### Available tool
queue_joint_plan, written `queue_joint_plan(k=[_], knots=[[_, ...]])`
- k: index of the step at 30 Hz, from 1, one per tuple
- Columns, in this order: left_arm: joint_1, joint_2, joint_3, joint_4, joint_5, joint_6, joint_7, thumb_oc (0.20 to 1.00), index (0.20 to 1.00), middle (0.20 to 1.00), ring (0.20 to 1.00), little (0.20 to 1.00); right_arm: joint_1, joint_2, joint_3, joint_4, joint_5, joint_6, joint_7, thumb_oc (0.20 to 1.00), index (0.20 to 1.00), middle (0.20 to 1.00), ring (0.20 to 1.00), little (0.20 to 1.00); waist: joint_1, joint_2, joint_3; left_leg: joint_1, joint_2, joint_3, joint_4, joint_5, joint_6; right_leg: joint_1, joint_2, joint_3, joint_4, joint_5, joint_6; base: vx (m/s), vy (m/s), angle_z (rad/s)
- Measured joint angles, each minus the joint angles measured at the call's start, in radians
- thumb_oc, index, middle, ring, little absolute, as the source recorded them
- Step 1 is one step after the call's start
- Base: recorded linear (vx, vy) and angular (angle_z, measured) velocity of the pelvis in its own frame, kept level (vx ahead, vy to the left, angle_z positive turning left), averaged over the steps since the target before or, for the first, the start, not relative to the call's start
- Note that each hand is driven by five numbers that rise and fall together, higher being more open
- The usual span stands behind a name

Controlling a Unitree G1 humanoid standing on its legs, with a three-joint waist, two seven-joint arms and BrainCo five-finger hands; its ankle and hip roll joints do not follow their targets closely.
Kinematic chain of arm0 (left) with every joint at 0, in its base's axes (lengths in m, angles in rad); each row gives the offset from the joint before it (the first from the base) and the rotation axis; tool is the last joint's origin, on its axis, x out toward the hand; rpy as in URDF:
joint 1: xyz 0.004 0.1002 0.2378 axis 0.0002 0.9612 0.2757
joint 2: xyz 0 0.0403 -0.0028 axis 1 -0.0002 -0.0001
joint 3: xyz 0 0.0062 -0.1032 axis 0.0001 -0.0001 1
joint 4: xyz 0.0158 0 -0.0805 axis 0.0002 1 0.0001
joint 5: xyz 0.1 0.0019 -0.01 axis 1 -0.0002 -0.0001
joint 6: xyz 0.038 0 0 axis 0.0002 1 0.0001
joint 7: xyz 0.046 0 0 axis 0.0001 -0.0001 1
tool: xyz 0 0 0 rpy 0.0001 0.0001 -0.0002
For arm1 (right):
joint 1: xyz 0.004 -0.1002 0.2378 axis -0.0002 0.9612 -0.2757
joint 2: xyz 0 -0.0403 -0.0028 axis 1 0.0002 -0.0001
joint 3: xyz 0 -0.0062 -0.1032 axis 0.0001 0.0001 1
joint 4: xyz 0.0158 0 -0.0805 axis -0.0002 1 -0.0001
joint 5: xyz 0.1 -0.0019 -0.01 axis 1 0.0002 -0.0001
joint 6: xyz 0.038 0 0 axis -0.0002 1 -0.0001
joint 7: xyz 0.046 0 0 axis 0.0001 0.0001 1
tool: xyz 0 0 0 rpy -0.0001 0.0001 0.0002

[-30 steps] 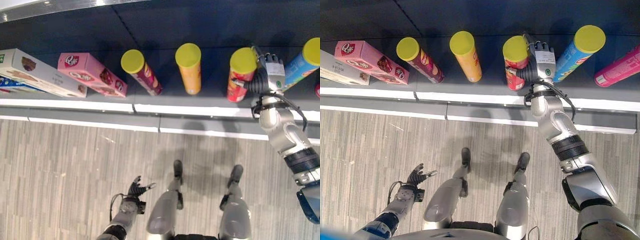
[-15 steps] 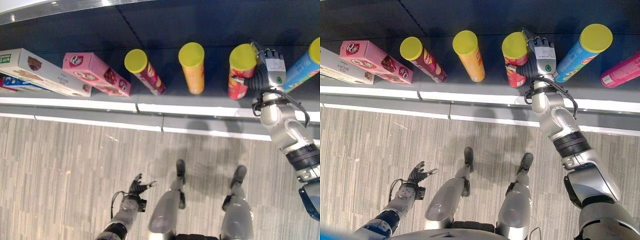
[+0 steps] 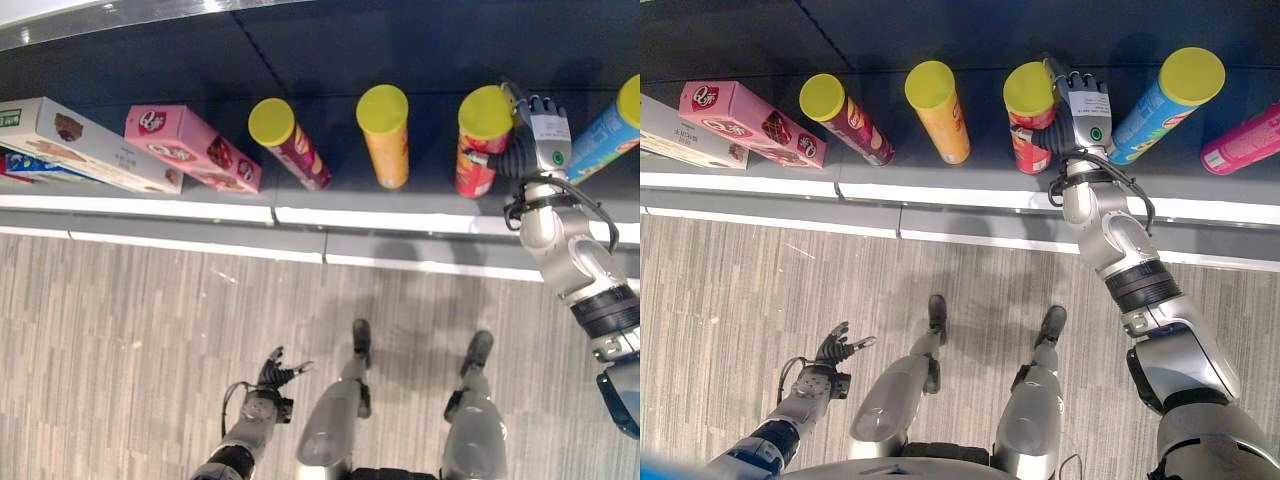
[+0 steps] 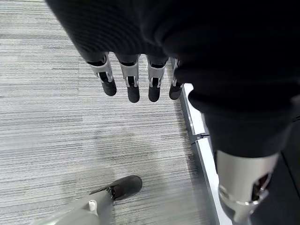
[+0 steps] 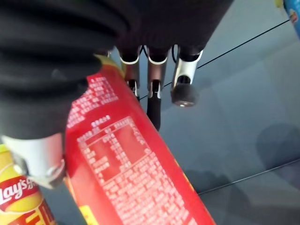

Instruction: Put the goods on the table back onto the shelves and tidy them up.

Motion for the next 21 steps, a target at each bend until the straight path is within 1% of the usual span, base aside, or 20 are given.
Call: queue_joint_plan(k=[8,9,10,15,21], knots=[[-0.015,0.0,0.0,0.001,-0.001,0.0,0.016,1.0,1.0,1.0,1.0,1.0,-0.037,0.01,0.025,0.033,0.009,0.001,-0.003,0.2,0.2,0.2,0.2,0.2,0.0,0.0,0.0,0.0,0.0,0.0,0.0,0.0,0.0,-0.001,0.0,0.001,0.0,0.0,0.0,0.0,0.0,0.0],[-0.017,0.0,0.0,0.0,-0.001,-0.001,0.016,1.0,1.0,1.0,1.0,1.0,-0.037,0.01,0.025,0.033,0.01,0.001,-0.003,0.573,0.573,0.573,0.573,0.573,0.0,0.0,0.0,0.0,0.0,0.0,0.0,0.0,0.0,-0.001,0.0,0.001,0.0,0.0,0.0,0.0,0.0,0.0],[-0.018,0.0,0.0,0.0,-0.001,-0.001,0.017,1.0,1.0,1.0,1.0,1.0,-0.037,0.014,0.025,0.034,0.011,0.001,-0.004,1.0,1.0,1.0,1.0,1.0,-0.001,0.0,0.0,0.0,0.0,0.0,0.0,0.0,0.0,-0.001,0.0,0.001,0.0,0.0,0.0,0.0,0.0,0.0],[-0.019,0.0,0.0,0.0,-0.001,-0.001,0.017,1.0,1.0,1.0,1.0,1.0,-0.037,0.036,0.025,0.034,0.011,0.003,-0.022,1.0,1.0,1.0,1.0,1.0,-0.003,0.0,0.0,0.0,0.0,0.001,0.0,0.0,0.0,-0.001,0.001,0.002,0.0,0.0,0.0,0.0,0.0,0.0],[-0.025,0.0,0.0,0.0,-0.001,0.0,0.023,1.0,1.0,1.0,1.0,1.0,-0.037,0.037,0.025,0.033,0.011,0.008,-0.032,1.0,1.0,1.0,1.0,1.0,-0.004,-0.002,-0.001,0.001,0.001,0.002,0.0,0.0,0.0,-0.001,0.001,0.004,0.0,0.001,-0.001,0.0,0.0,0.0]])
